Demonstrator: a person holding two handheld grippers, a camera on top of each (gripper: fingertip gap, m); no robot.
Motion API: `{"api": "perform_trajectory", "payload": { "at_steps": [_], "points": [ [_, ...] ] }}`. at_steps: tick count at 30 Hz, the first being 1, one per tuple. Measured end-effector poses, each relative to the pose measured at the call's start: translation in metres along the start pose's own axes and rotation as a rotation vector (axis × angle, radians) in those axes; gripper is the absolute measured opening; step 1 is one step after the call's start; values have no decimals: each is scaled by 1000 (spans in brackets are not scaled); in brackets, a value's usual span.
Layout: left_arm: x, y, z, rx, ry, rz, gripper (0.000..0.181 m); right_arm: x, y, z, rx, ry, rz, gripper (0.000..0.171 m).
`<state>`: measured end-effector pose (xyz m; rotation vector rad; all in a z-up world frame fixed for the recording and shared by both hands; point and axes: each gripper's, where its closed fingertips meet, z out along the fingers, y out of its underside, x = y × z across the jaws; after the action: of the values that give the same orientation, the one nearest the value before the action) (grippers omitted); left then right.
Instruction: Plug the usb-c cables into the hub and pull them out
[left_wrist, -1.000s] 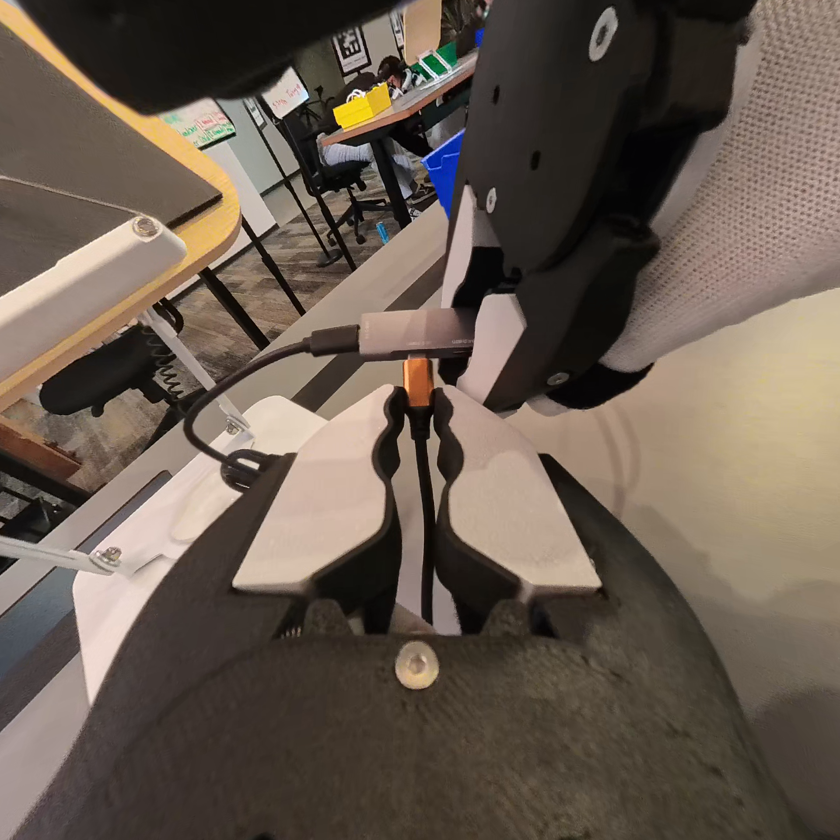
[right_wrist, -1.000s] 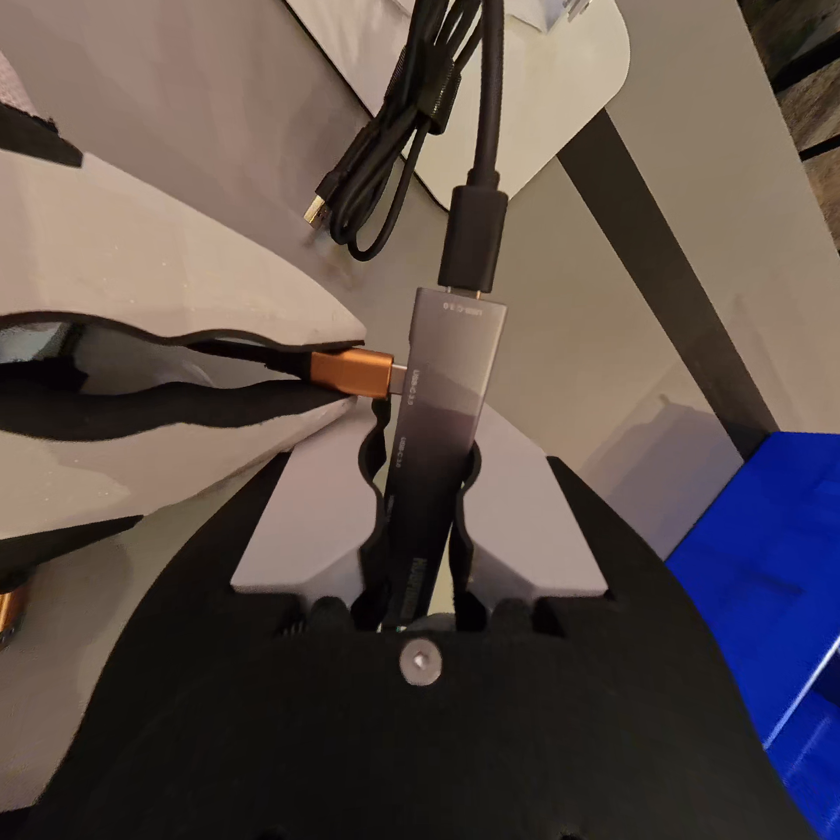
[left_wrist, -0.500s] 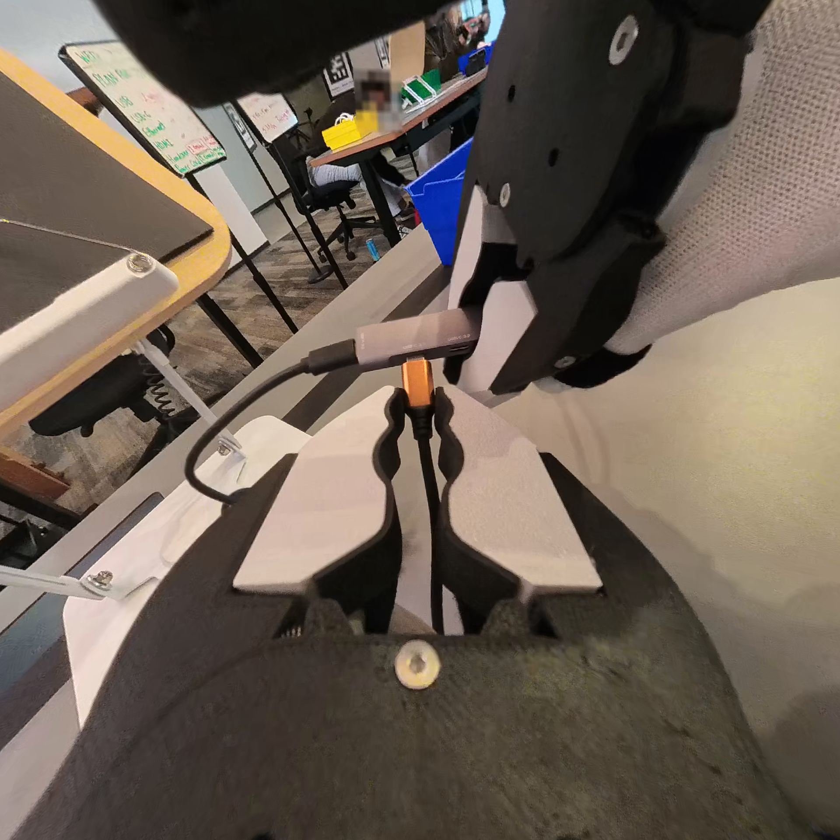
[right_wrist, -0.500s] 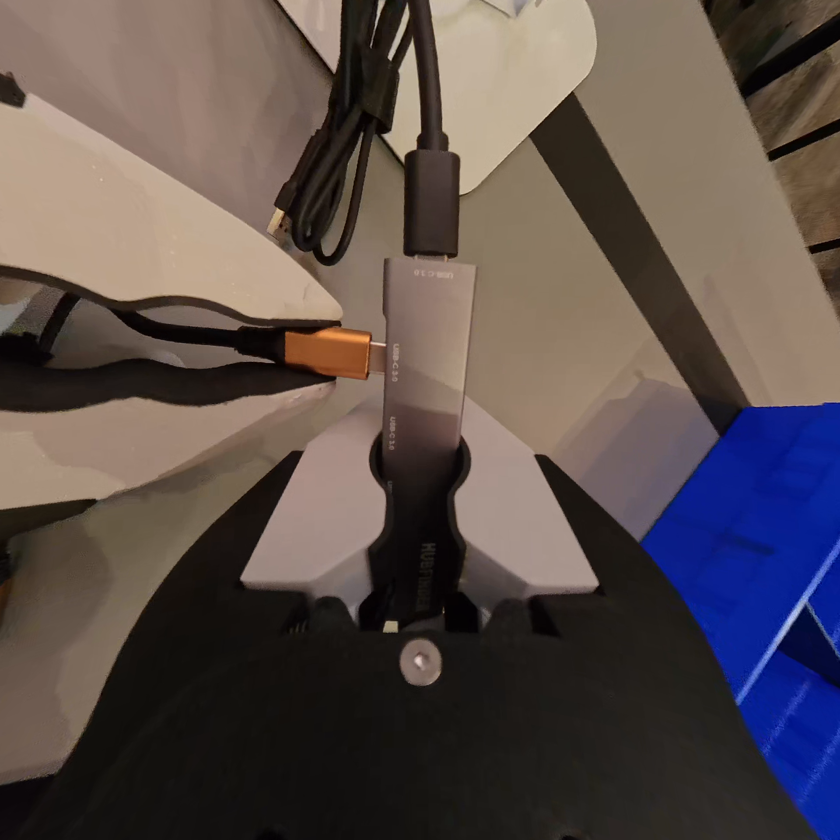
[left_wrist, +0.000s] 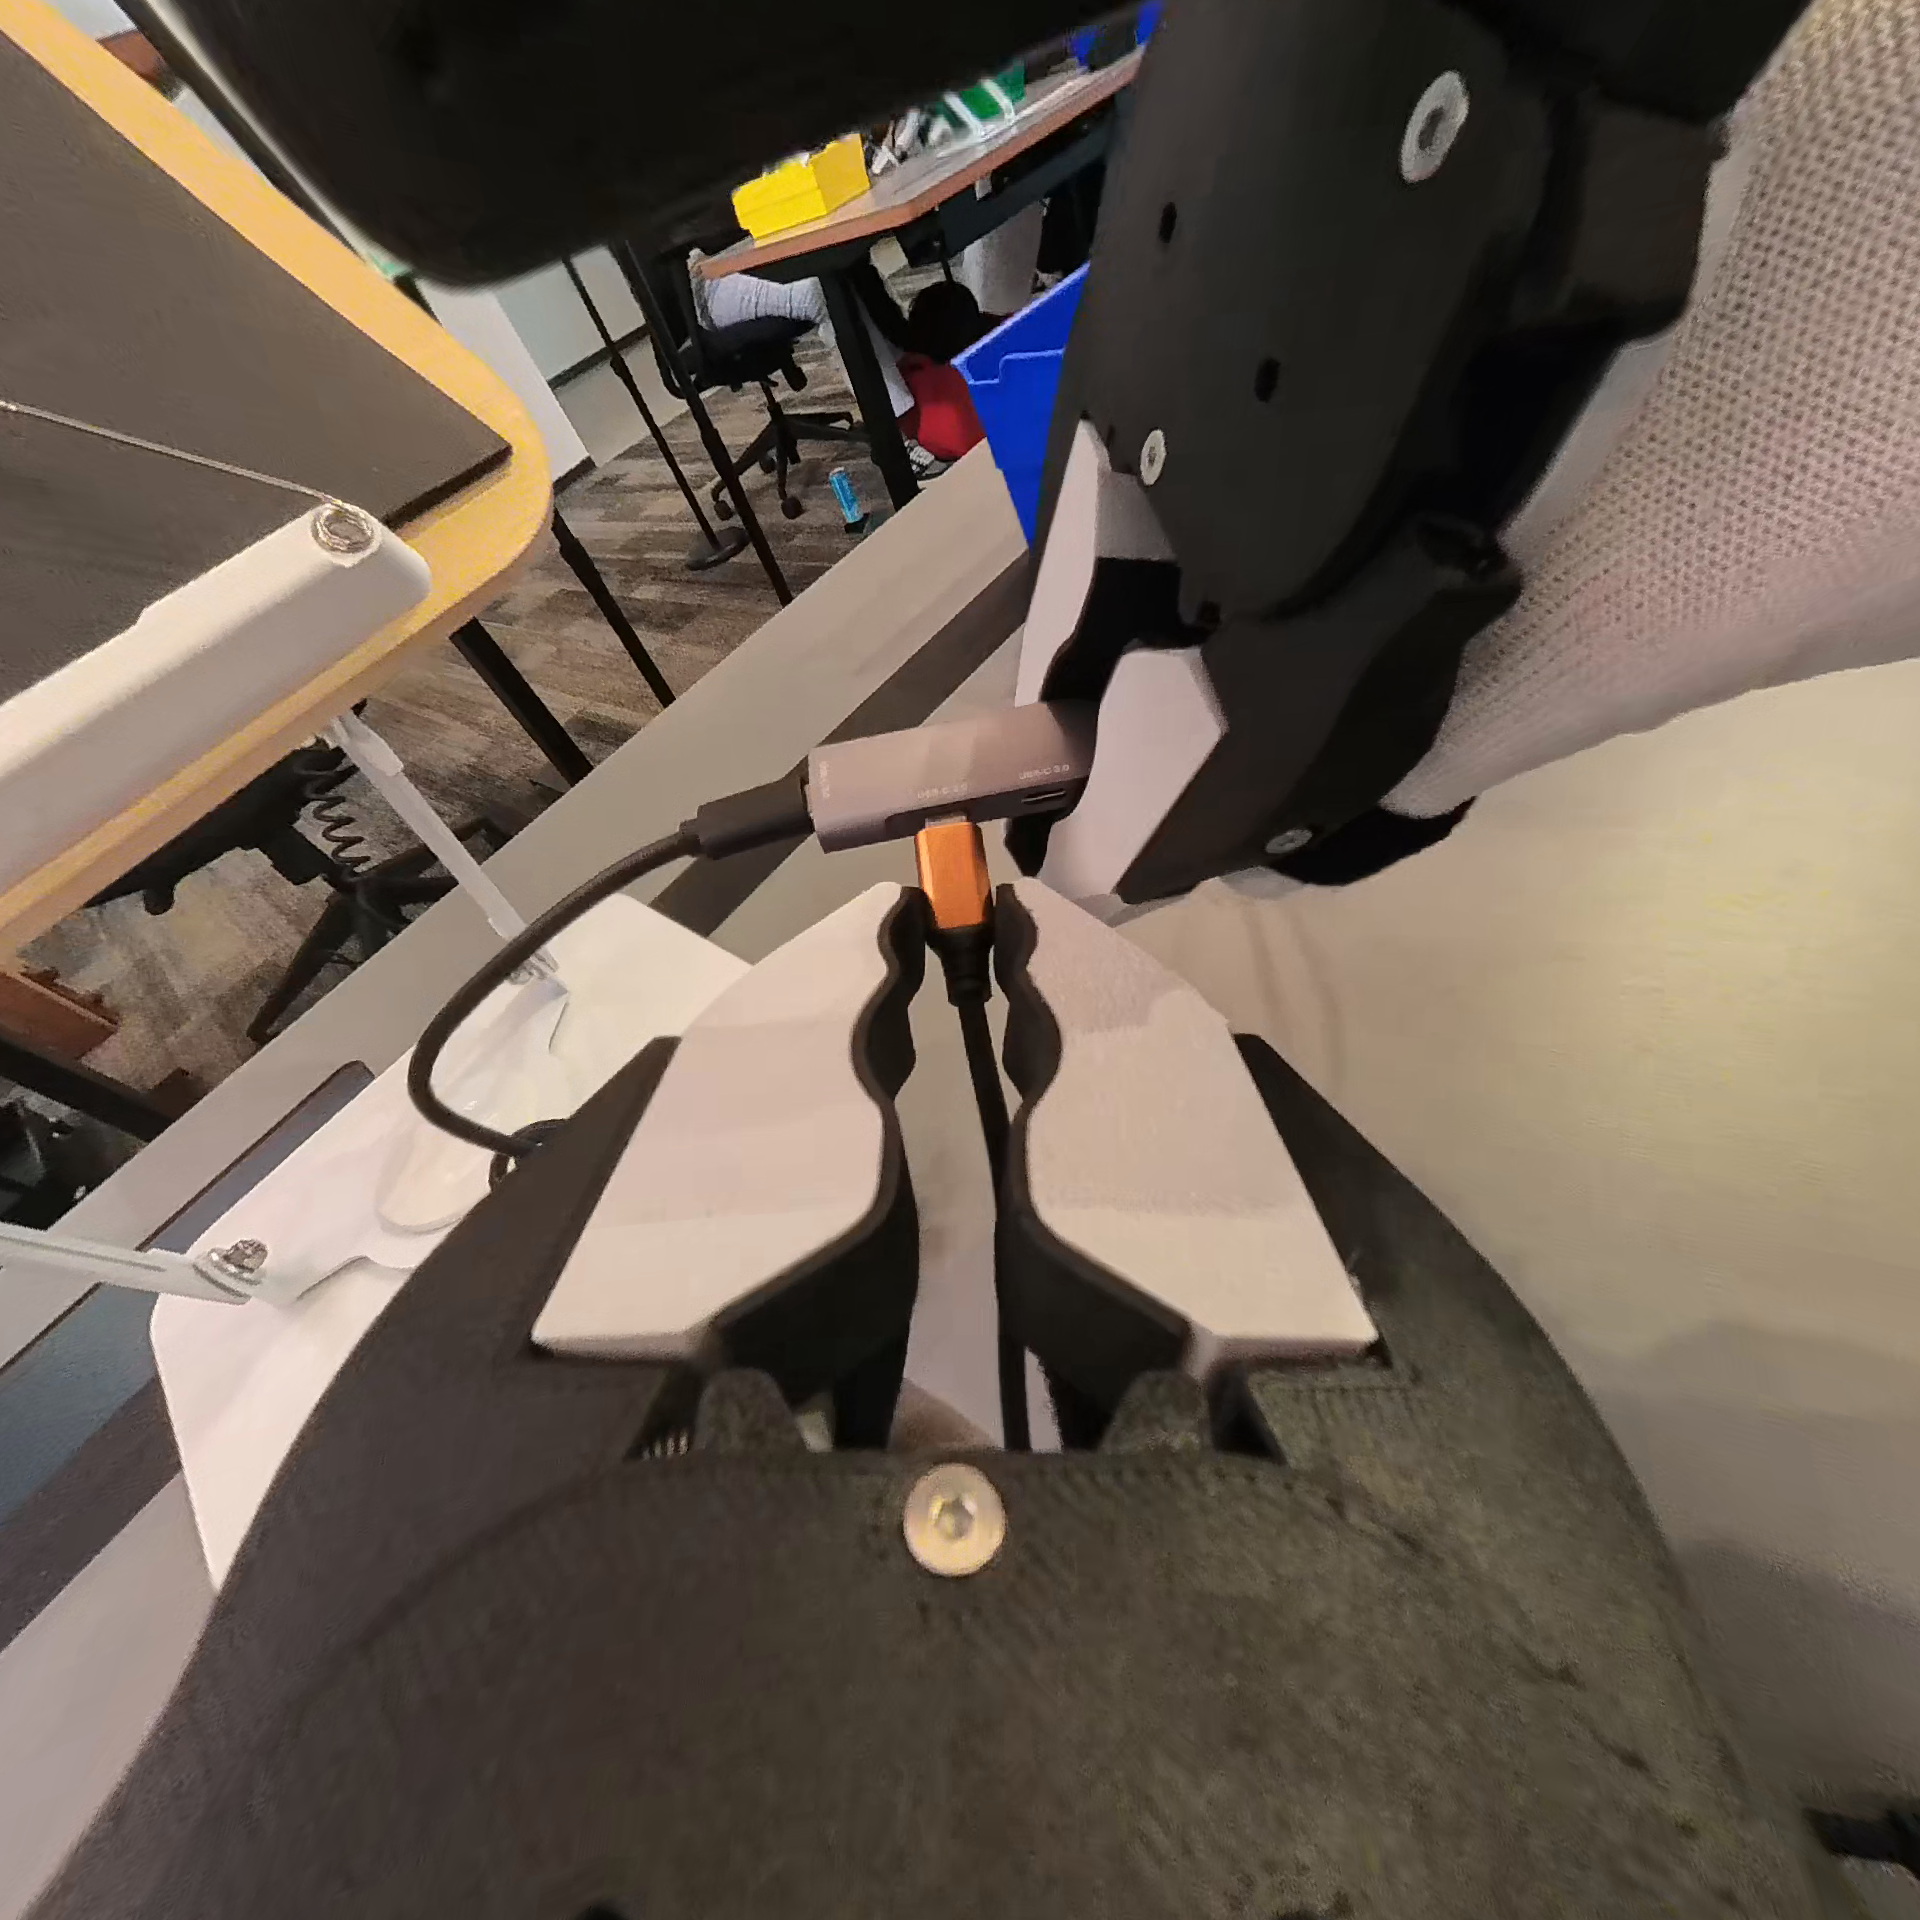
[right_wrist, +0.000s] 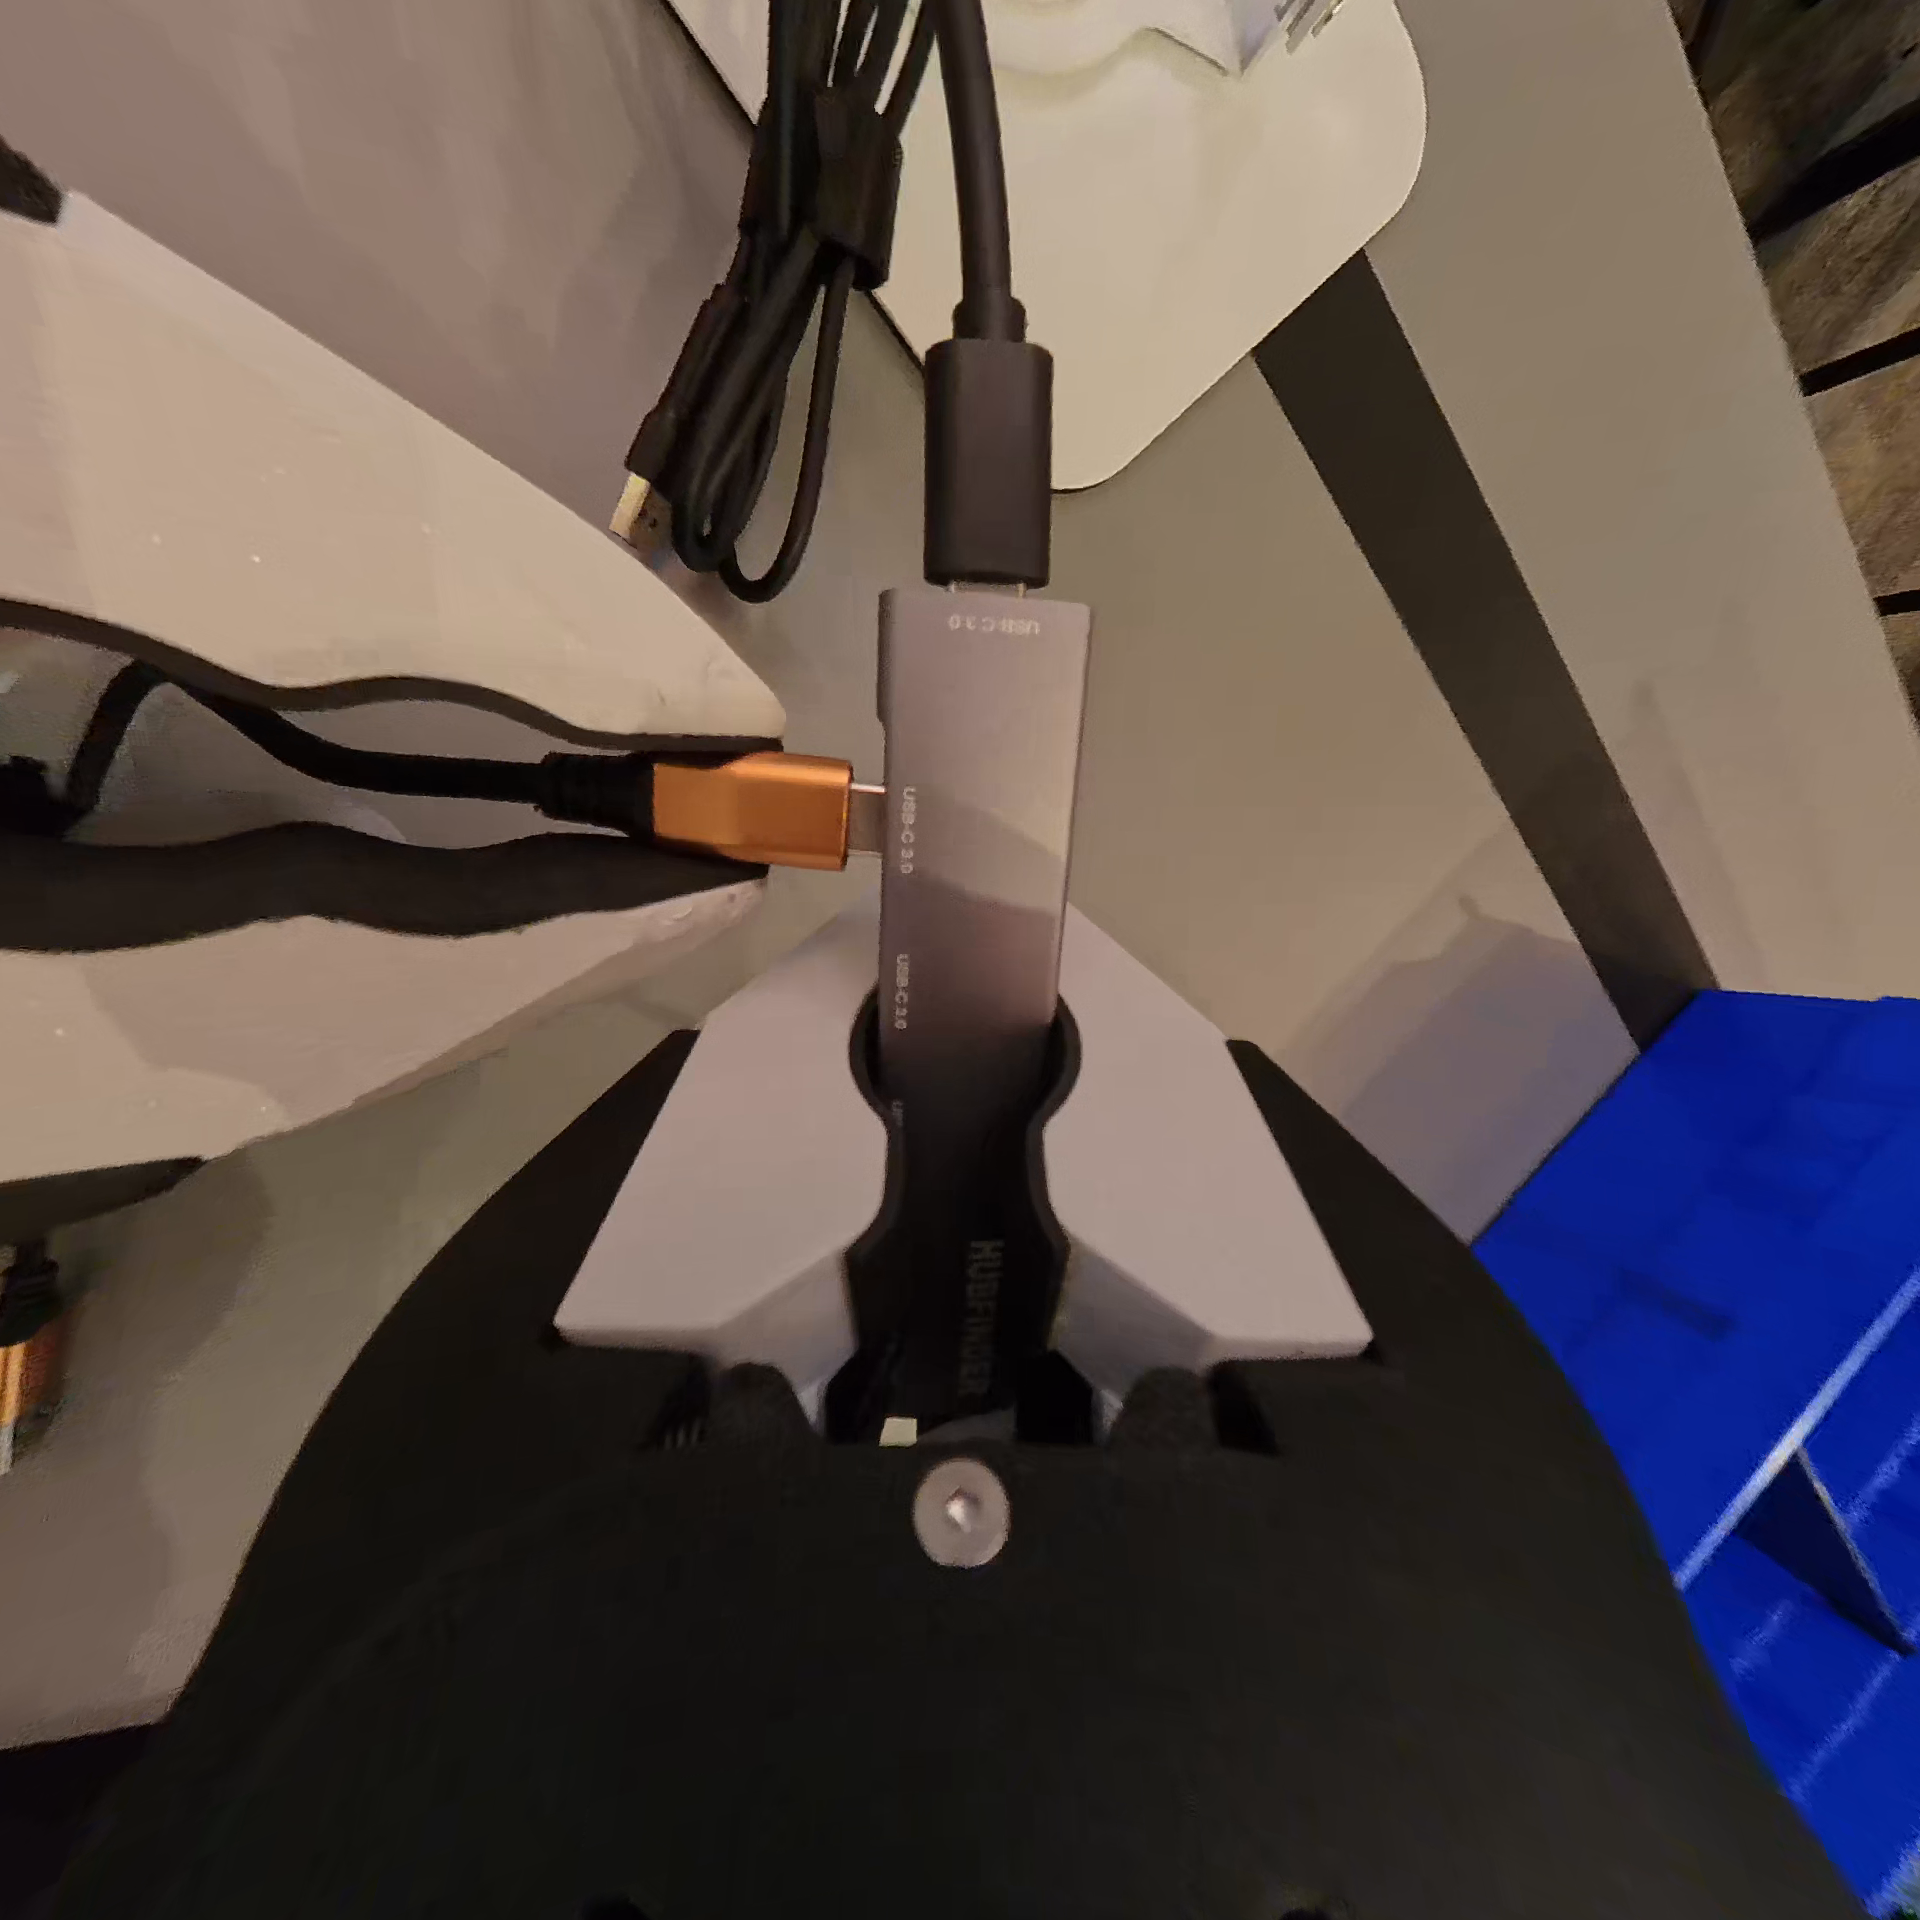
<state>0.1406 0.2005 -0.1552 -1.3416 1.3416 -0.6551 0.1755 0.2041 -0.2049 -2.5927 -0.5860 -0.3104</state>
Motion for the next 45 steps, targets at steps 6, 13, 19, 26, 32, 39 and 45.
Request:
{"api": "perform_trajectory", "payload": {
  "at_steps": [6,13,19,26,32,39,45],
  "points": [
    [-4,0,-2,-8,-1,-2,13,3,-4,-1,-16,38,-37,10],
    [-4,1,-2,-5,-9,0,13,2,-5,-1,-25,53,-54,10],
    [-1,3,-1,-8,-9,29,14,5,-3,-2,-59,101,-132,10],
    [-3,3,-1,4,1,6,14,5,-5,-1,-45,82,-121,10],
    [-1,4,-1,-9,67,-3,16,1,-3,4,3,34,-61,10],
    [-8,-9,-18,28,211,14,26,4,12,6,25,-26,-89,10],
    [-7,2,-37,-81,344,183,26,-25,29,10,43,-228,-222,10]
  ]
}}
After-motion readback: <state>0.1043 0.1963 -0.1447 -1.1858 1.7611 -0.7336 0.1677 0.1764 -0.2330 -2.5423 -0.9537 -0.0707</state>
